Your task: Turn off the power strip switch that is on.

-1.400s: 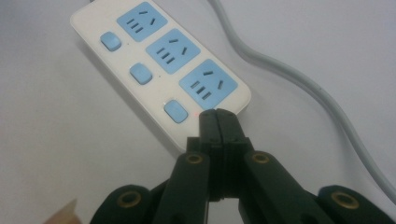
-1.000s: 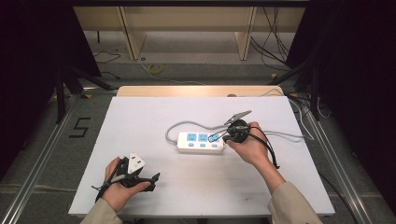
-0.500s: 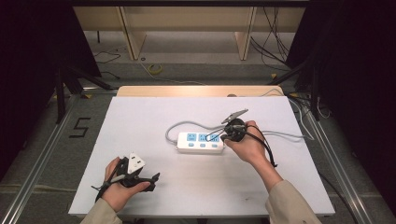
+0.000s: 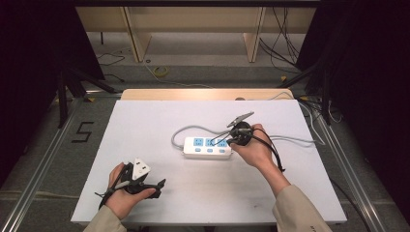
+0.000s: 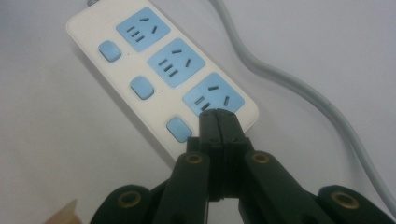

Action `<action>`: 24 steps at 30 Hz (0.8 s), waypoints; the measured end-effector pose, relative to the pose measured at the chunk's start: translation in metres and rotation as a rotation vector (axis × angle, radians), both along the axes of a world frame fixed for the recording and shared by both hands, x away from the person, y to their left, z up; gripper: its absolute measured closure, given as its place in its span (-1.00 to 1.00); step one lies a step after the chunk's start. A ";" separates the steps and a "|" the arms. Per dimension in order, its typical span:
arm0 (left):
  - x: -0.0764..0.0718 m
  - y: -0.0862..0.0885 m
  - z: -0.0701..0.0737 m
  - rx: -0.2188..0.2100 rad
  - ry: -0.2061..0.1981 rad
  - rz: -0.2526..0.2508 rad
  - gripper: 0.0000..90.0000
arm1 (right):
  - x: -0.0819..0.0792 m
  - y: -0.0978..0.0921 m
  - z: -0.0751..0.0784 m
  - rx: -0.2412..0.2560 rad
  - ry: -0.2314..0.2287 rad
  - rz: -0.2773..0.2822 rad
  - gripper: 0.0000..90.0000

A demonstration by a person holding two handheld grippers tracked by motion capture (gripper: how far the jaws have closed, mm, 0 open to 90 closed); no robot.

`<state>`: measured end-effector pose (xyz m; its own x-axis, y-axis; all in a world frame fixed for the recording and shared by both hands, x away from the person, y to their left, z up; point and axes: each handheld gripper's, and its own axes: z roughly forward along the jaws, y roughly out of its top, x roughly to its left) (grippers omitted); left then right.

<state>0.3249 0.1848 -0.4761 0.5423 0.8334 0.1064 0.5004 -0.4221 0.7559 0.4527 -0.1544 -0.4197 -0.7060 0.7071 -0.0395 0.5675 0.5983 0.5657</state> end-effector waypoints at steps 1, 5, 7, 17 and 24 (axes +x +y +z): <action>0.000 0.000 0.000 0.000 0.000 0.000 -0.84 | 0.000 0.000 0.000 0.000 0.000 0.003 1.00; 0.000 0.000 0.000 -0.001 -0.001 0.001 -0.84 | 0.001 0.002 -0.001 -0.003 0.000 0.004 1.00; 0.000 0.000 0.000 -0.005 -0.001 0.005 -0.84 | 0.002 0.003 -0.001 -0.004 0.003 0.003 1.00; 0.000 0.000 0.000 -0.005 -0.002 0.005 -0.84 | 0.004 0.008 -0.003 -0.013 0.006 0.008 1.00; 0.000 0.000 0.000 -0.006 -0.002 0.004 -0.84 | 0.006 0.011 -0.004 -0.019 0.019 0.007 1.00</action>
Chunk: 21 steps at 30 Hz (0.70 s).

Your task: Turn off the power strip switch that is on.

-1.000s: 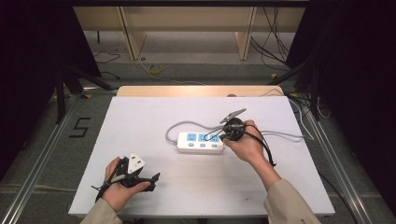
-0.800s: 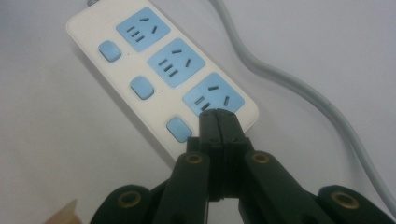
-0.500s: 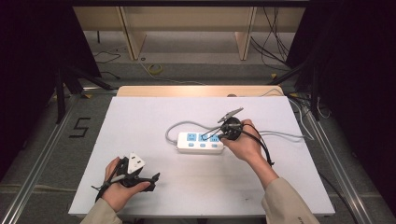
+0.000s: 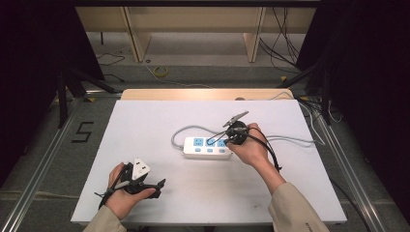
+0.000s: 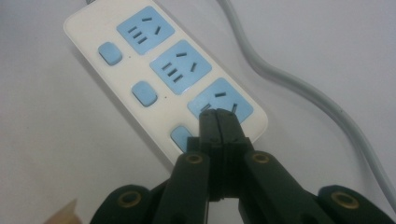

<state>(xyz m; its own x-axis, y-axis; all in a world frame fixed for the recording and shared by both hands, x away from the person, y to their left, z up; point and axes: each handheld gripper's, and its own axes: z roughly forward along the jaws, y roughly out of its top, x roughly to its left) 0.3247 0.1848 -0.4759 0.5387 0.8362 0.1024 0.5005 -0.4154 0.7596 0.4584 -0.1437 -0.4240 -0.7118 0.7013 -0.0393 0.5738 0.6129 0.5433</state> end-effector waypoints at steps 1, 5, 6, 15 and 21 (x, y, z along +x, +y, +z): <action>0.000 0.000 0.000 0.005 0.002 -0.003 -0.84 | 0.000 0.000 0.000 -0.002 -0.001 0.002 1.00; 0.000 0.000 0.000 -0.001 -0.001 0.000 -0.84 | 0.001 0.002 -0.001 -0.002 0.005 -0.001 1.00; 0.000 0.000 0.000 -0.001 -0.001 0.001 -0.84 | 0.001 0.002 -0.001 -0.003 0.004 -0.001 1.00; 0.000 0.000 0.000 0.000 0.000 0.000 -0.84 | 0.002 0.005 -0.004 -0.006 0.013 0.006 1.00; 0.000 0.000 0.000 0.004 0.002 -0.004 -0.84 | 0.003 0.007 -0.004 -0.011 0.014 0.011 1.00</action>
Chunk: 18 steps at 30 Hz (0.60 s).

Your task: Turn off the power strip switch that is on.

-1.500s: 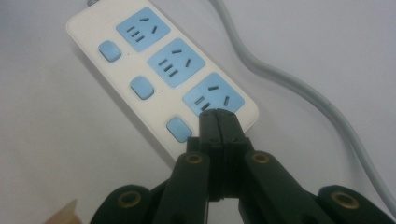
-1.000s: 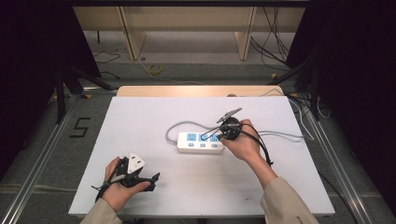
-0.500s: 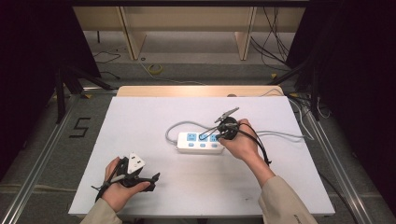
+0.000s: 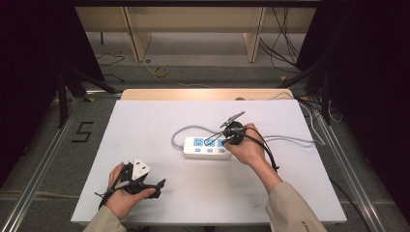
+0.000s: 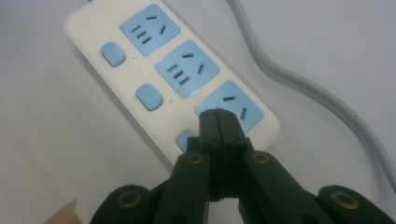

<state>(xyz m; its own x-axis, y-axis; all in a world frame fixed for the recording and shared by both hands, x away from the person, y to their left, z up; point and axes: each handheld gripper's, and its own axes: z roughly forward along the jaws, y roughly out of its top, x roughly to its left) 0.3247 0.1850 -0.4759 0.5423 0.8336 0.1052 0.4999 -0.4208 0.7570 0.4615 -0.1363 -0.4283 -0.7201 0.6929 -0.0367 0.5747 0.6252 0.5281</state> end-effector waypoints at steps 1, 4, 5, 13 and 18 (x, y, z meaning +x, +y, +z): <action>0.000 0.000 0.000 -0.001 0.000 0.000 -0.84 | 0.000 0.001 0.000 0.001 0.002 0.000 1.00; 0.000 0.000 0.000 0.001 0.000 -0.002 -0.84 | 0.000 0.003 0.000 -0.002 0.000 0.006 1.00; 0.000 0.000 0.000 0.000 0.000 0.000 -0.84 | 0.000 0.003 0.000 -0.004 -0.003 0.009 1.00; 0.000 0.000 0.000 0.001 0.000 -0.002 -0.84 | 0.001 0.006 0.000 -0.009 0.006 0.013 1.00; 0.000 0.000 0.000 0.002 0.000 -0.003 -0.84 | 0.001 0.007 -0.001 -0.010 0.011 0.016 1.00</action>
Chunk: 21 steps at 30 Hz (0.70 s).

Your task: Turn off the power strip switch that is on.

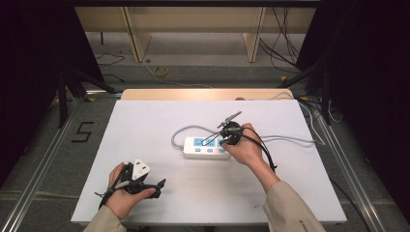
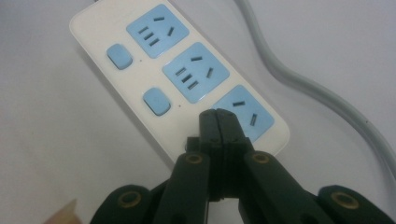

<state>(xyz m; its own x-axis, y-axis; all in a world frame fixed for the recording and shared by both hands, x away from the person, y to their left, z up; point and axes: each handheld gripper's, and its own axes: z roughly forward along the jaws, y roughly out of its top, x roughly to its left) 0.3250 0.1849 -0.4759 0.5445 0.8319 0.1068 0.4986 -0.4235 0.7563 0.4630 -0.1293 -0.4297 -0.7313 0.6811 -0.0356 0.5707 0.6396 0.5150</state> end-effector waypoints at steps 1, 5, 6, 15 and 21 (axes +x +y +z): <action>0.000 0.000 0.000 0.001 0.001 -0.001 -0.84 | 0.000 0.000 0.000 -0.002 0.003 -0.005 1.00; 0.000 0.000 0.000 0.001 0.001 -0.001 -0.84 | 0.000 0.002 -0.001 0.000 0.008 -0.003 1.00; 0.000 0.000 0.000 0.001 0.001 -0.001 -0.84 | 0.000 0.002 -0.001 -0.001 0.009 0.000 1.00; 0.000 0.000 0.000 0.000 0.001 -0.001 -0.84 | -0.001 0.007 -0.005 -0.017 0.026 0.013 1.00; 0.000 0.000 0.000 -0.001 0.000 -0.001 -0.84 | 0.000 0.008 -0.008 -0.026 0.036 0.014 1.00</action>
